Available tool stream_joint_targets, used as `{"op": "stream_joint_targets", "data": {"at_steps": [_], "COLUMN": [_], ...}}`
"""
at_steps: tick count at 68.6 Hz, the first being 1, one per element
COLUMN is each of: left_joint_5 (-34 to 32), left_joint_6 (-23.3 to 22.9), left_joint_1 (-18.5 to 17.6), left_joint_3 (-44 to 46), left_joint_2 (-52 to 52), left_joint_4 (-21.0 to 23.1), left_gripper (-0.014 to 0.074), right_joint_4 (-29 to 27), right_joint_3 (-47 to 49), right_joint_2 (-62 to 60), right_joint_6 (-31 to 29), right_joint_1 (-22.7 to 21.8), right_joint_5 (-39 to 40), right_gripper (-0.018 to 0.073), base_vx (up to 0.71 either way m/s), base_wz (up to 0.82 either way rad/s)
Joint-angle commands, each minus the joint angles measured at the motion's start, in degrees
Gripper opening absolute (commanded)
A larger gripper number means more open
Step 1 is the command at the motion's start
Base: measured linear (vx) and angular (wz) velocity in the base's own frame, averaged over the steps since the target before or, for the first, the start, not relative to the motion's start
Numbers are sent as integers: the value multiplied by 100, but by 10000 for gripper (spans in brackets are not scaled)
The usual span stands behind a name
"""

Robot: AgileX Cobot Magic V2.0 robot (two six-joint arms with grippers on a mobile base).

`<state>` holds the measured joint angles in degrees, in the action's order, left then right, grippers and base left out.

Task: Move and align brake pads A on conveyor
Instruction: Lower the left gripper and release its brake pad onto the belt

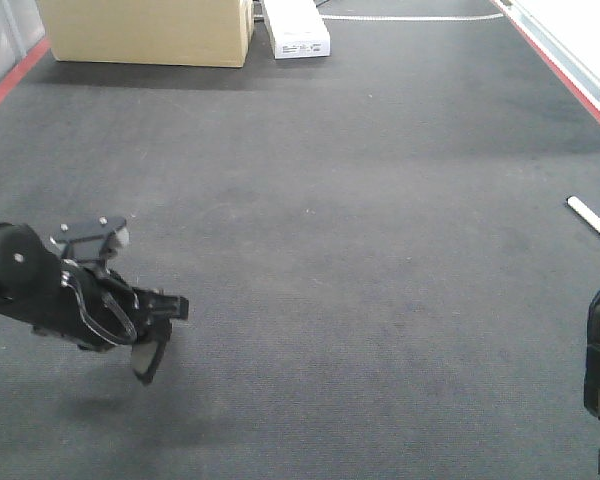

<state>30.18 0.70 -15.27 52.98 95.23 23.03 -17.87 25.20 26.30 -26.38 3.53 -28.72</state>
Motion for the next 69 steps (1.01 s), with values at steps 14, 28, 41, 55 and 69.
{"op": "stream_joint_targets", "data": {"at_steps": [14,28,41,55,69], "left_joint_5": [-249,-49,-46,-414,-423], "left_joint_6": [-70,-70,-128,-70,-70], "left_joint_1": [-26,-26,-26,-25,-25], "left_joint_3": [188,188,210,205,106], "left_joint_2": [-2,3,-53,-858,-2032], "left_joint_4": [-105,-272,-268,-649,-1036], "left_gripper": [281,371,422,421,335], "right_joint_4": [-89,-89,-89,-89,-89], "right_joint_3": [192,192,192,192,192], "right_joint_2": [20,20,20,20,20], "right_joint_6": [-30,-30,-30,-30,-30], "right_joint_1": [-16,-16,-16,-16,-16], "right_joint_5": [459,459,459,459,453], "right_gripper": [-3,-3,-3,-3,-3], "base_vx": [0,0,0,0,0], "base_wz": [0,0,0,0,0]}}
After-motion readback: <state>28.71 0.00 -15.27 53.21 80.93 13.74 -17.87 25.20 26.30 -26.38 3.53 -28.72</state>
